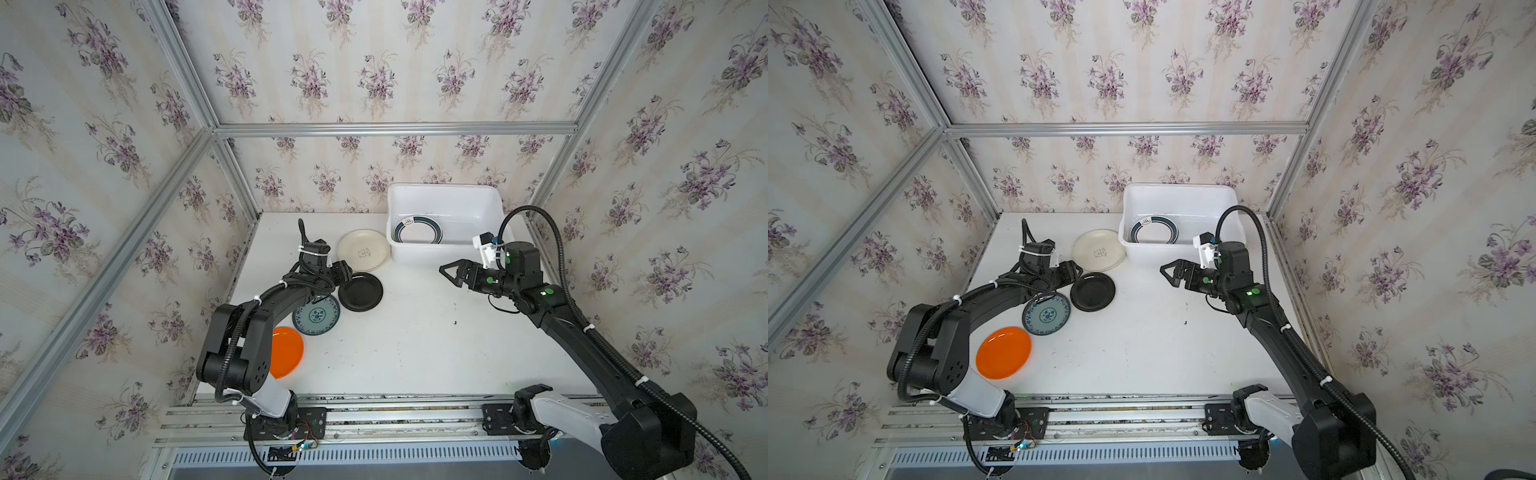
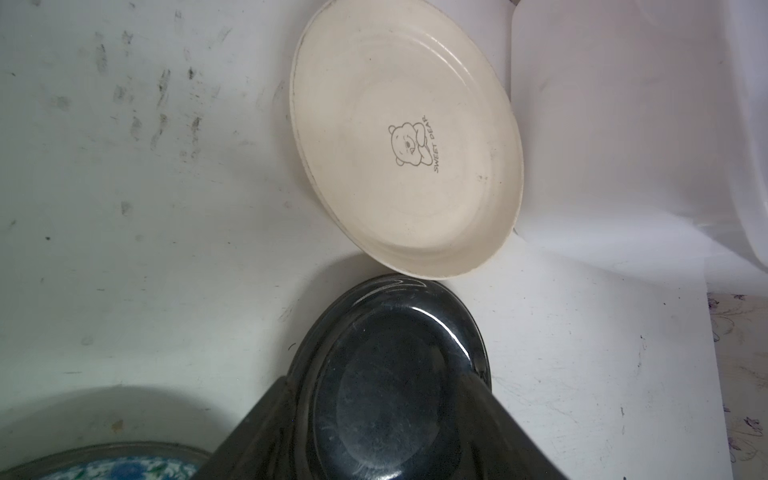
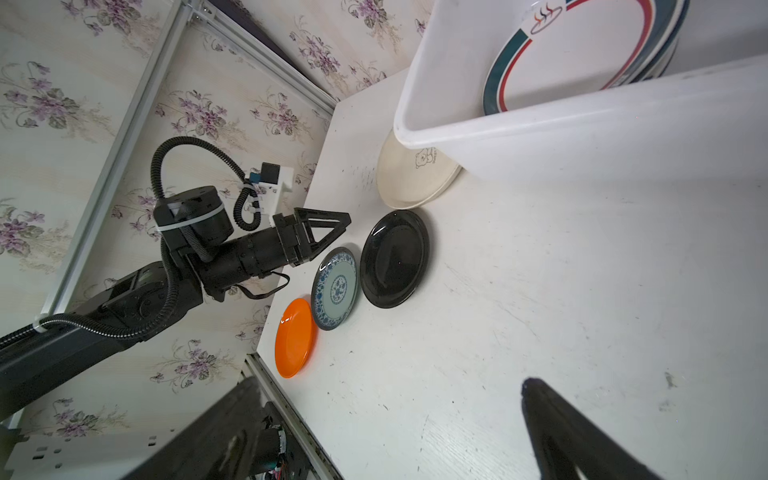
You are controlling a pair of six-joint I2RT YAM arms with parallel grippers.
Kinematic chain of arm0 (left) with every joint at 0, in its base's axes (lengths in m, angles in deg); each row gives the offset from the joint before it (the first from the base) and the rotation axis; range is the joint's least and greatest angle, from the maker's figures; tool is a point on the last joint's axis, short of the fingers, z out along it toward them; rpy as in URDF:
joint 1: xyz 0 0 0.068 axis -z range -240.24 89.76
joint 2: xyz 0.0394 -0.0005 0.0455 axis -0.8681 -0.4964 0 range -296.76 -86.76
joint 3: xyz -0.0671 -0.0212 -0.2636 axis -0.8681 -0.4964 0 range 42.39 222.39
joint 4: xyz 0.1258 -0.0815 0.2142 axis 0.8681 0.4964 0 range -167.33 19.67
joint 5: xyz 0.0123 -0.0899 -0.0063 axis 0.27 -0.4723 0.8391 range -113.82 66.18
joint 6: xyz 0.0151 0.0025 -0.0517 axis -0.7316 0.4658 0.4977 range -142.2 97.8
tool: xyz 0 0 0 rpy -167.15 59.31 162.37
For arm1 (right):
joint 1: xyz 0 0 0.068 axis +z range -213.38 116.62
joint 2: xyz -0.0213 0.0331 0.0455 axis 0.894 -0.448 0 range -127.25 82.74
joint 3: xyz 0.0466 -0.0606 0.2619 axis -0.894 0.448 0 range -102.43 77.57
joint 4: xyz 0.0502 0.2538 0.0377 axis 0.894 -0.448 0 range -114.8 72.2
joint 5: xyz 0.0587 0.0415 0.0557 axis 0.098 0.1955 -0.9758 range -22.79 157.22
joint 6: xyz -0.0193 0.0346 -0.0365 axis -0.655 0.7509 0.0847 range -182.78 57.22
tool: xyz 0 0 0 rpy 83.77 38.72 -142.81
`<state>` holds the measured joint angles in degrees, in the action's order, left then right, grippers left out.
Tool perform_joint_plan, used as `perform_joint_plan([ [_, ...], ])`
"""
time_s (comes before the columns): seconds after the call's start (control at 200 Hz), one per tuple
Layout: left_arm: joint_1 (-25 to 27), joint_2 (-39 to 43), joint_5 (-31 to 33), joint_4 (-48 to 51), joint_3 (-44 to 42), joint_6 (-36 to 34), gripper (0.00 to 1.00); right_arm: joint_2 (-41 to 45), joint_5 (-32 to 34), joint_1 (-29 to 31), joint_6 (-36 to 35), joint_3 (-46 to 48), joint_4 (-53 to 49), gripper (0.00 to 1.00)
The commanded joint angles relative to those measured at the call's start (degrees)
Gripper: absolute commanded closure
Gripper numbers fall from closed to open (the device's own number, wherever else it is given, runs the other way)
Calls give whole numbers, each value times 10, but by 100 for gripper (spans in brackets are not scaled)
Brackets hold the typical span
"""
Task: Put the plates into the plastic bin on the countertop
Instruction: 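Raise the right gripper from the bin while the left gripper reaches the black plate, then close the left gripper on the black plate's rim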
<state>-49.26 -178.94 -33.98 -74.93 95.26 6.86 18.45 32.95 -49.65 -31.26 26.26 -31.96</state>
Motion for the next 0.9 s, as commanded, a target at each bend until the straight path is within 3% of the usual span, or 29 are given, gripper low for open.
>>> perform_joint_plan([
  [0.0,0,-10,17,23,12,-21,35,-8,-35,1,6,6,67,1],
  [0.2,-10,-25,38,52,25,-46,38,-10,-25,1,-4,19,80,1],
  [0.435,-31,-56,-20,55,40,-69,44,-23,7,1,-53,4,23,1],
  [0.895,-31,-104,-54,58,48,-79,55,-31,27,1,-40,7,21,1],
])
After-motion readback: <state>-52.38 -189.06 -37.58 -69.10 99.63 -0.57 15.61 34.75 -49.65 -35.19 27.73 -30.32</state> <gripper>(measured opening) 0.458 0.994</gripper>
